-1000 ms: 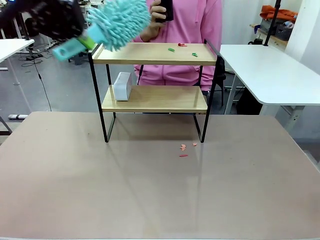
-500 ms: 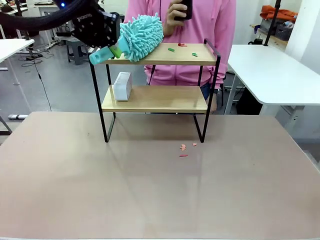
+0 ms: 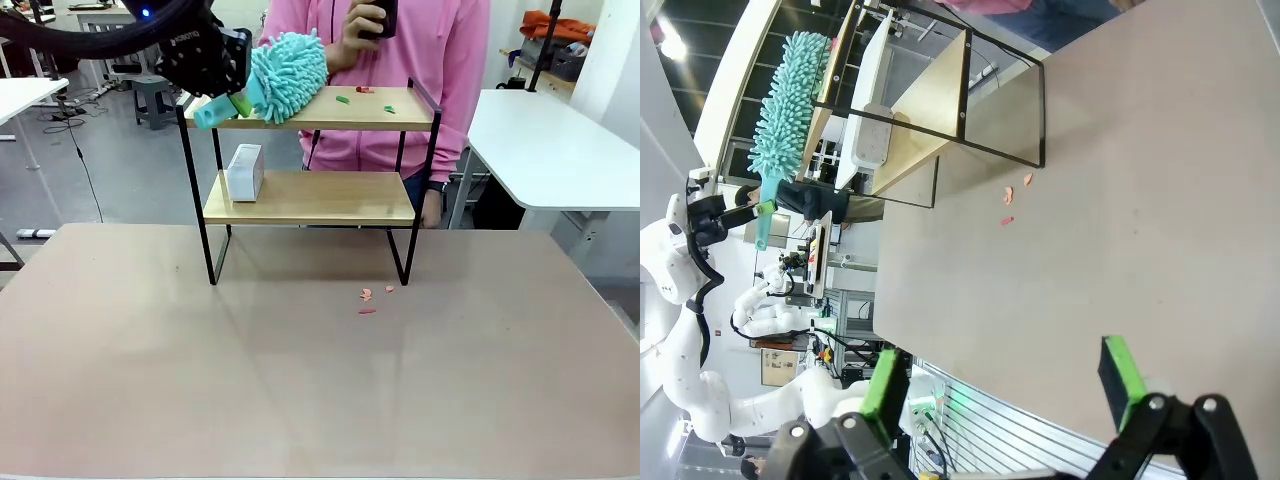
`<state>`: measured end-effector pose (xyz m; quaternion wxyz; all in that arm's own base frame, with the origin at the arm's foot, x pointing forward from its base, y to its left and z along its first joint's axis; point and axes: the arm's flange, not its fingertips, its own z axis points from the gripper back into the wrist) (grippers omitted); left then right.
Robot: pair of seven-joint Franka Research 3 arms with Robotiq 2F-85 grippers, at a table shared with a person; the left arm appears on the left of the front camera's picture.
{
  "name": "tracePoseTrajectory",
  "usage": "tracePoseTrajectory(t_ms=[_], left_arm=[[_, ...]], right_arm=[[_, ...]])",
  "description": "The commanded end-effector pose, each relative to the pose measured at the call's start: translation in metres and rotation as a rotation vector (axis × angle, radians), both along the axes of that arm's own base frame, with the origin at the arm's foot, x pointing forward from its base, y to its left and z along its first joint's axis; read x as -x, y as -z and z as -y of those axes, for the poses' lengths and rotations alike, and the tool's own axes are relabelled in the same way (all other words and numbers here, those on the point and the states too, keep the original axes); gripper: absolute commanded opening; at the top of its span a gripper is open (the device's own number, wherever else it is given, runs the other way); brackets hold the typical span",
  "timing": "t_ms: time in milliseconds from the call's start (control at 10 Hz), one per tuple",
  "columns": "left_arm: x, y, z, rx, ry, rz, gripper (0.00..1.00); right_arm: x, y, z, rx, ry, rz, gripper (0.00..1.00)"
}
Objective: Clean the shelf.
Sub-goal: Clean the remaining tier of the Shelf with the Duster once objects are removed.
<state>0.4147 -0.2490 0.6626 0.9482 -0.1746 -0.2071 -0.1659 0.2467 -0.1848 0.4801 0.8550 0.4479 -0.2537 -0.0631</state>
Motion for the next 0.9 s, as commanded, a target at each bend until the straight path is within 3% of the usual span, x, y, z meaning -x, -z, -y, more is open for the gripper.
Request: tracePoseTrajectory(t_ms=[0, 800], left_arm=[[-0.001, -0.008, 0.013, -0.01, 0.063, 0.019, 0.0], [0.001, -0.004, 0.028, 0.003, 0.274, -0.02, 0.0]], right_arm=[[-0.003, -0.001, -0.001, -0.012, -0.005, 0.034, 1.0], [-0.003, -0.001, -0.001, -0.012, -0.005, 0.034, 1.0]])
